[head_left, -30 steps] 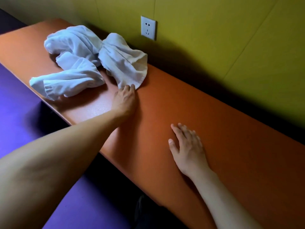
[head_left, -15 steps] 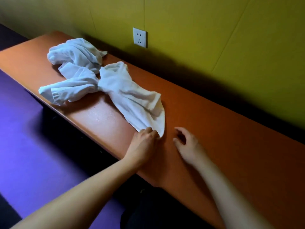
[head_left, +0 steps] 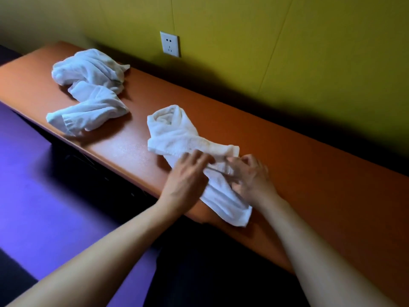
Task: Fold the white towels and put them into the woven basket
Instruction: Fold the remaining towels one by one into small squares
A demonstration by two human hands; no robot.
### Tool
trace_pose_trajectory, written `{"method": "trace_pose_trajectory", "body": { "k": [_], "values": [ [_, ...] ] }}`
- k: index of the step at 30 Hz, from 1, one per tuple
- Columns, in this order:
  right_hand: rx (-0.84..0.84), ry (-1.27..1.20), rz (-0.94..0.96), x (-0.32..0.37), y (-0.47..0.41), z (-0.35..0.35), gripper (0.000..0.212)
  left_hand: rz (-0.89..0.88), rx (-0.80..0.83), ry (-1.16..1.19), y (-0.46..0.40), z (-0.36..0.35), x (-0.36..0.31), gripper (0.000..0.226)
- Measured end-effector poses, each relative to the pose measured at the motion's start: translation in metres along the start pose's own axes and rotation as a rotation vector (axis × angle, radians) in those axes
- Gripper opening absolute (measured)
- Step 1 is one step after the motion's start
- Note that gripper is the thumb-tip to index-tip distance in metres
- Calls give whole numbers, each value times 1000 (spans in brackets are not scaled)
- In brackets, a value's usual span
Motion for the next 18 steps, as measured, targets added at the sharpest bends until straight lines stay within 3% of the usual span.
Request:
{"method": "trace_pose_trajectory", "body": {
  "k": [2, 5, 9, 12, 16, 18],
  "values": [
    [-74, 7, 2, 2, -3, 0, 55, 145, -103, -224, -12, 26, 42, 64],
    [-116, 40, -17, 4, -11, -3, 32, 280, 84, -320, -24, 22, 99, 65],
    [-284, -195, -6, -3, -14, 17, 24, 204, 26, -212, -33, 30, 109, 33],
    [-466, -444, -31, -26, -1, 55, 24, 149, -8, -116, -40, 35, 88, 34],
    [-607, -738, -71, -51, 34, 111, 7, 21, -27, -142, -48, 45, 46, 40],
    [-677, -892, -82, -59, 58, 140, 15, -20, -74, -208, -54, 58, 27, 37]
  ]
}}
Point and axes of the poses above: each hand's wrist, its own y-axis away from the middle knuckle, its own z-axis out of the back of the hand, x = y × z, the point moved 9 cm from there along -y, towards the middle knuckle, and after that the axes turned 2 degrees about x, right-handed, at the moved point
